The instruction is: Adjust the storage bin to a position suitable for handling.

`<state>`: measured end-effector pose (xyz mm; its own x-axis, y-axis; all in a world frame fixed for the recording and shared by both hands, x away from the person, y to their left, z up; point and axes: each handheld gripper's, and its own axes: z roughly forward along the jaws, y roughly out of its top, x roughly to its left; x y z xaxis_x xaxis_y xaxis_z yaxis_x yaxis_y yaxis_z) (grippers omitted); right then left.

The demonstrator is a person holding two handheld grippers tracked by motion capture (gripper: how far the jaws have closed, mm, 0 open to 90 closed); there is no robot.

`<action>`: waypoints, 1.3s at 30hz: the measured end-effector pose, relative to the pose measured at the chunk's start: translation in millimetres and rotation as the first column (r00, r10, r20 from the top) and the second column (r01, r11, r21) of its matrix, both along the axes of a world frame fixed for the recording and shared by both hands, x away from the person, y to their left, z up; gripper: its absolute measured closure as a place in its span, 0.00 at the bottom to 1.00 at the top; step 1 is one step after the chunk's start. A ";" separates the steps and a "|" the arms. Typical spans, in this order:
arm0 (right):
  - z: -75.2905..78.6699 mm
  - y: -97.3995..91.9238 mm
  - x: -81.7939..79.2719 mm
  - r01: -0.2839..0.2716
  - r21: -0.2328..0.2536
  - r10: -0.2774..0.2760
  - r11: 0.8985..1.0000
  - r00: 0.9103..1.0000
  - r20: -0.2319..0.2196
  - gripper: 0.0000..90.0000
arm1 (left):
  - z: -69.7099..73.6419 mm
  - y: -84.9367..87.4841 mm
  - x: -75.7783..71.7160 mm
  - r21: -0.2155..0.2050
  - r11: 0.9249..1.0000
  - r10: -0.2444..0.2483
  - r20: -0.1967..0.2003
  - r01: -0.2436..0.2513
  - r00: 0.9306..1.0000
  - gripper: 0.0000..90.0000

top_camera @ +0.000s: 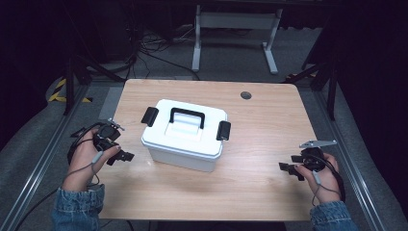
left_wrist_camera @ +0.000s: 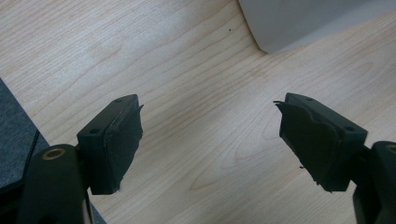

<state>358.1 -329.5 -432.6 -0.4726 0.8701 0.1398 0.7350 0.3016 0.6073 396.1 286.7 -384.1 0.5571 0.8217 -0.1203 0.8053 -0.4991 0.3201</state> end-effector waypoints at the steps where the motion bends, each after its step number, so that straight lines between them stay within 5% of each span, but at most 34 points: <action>1: 0.2 -0.2 0.0 0.000 0.000 0.000 1.000 1.000 0.001 0.37 | 0.1 0.0 0.0 -0.002 1.000 0.003 -0.002 -0.003 1.000 0.24; 16: 14.8 11.9 5.7 -0.054 0.000 0.054 0.999 0.998 0.011 0.34 | 0.8 -1.1 -0.6 -0.003 1.000 -0.001 0.015 0.001 1.000 0.24; 27: 49.0 36.5 16.7 -0.131 0.014 0.131 0.991 0.991 0.041 0.29 | 0.4 -0.6 -2.3 0.002 1.000 -0.008 0.013 0.008 1.000 0.24; 32: 63.8 50.8 21.1 -0.146 0.021 0.145 0.989 0.988 0.059 0.35 | 0.4 -0.9 -3.0 0.003 1.000 -0.009 0.009 0.009 1.000 0.24; 39: 91.7 72.2 28.6 -0.213 0.022 0.210 0.977 0.973 0.101 0.35 | 0.8 -0.7 -5.6 -0.013 1.000 0.009 0.013 -0.009 1.000 0.24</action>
